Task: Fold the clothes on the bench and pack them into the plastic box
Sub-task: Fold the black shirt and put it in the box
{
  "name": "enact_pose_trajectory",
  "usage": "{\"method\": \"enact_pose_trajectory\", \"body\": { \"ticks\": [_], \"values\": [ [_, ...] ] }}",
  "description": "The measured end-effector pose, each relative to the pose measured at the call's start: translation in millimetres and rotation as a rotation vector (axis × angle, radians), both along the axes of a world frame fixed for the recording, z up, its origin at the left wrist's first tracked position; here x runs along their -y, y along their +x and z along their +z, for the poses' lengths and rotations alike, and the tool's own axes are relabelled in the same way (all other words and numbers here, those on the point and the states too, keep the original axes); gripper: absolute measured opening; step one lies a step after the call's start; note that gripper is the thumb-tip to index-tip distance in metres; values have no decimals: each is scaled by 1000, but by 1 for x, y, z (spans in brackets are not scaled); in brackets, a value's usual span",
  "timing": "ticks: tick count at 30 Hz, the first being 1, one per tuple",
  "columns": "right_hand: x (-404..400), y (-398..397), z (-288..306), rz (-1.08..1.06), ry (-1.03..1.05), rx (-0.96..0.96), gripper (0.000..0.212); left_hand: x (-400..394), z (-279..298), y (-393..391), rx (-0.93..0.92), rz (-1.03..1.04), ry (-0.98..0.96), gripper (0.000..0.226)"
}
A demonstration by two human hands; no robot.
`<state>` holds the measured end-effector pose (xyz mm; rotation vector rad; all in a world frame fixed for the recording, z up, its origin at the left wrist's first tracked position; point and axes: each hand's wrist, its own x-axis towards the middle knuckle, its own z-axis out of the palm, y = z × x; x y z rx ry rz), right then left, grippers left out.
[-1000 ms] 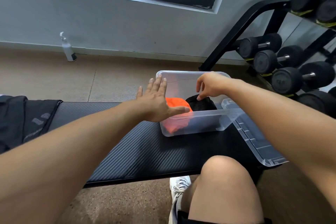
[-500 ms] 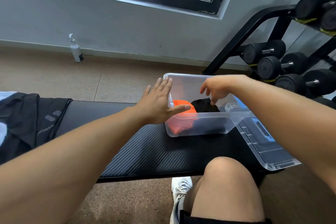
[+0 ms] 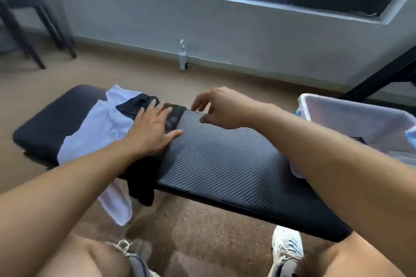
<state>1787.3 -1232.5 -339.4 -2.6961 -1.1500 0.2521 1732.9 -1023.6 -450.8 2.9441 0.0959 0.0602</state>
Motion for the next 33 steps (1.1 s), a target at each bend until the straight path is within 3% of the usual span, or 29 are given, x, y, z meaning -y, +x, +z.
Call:
{"method": "enact_pose_trajectory", "body": {
  "ticks": [5, 8, 10, 12, 15, 17, 21, 27, 33],
  "values": [
    [-72, -6, -78, 24, 67, -137, 57, -58, -23, -29, -108, 275, -107, 83],
    [-96, -6, -108, -44, 133, -201, 74, -70, -30, -32, -162, 281, -195, 53],
    [-105, -6, -124, -68, 136, -208, 79, -72, -28, -31, -172, 264, -239, 50],
    [-110, -6, -136, -40, 82, -124, 69, -72, -24, -28, -149, 285, -297, 51],
    [-111, -4, -140, -5, 56, -12, 35, -71, -18, -25, -113, 303, -374, 44],
    [-107, -2, -139, 32, 37, 20, 23, -74, -18, -24, -97, 294, -403, 43],
    [-77, -2, -132, 50, -54, 49, 16, -85, -27, -18, -95, 274, -433, 44],
    [2, -19, -115, 35, -268, 60, 13, -87, -36, 0, -132, 291, -331, 68],
    [54, -57, -91, 216, -444, 12, 12, -83, -31, 18, -60, 276, -424, 60]
  ]
}}
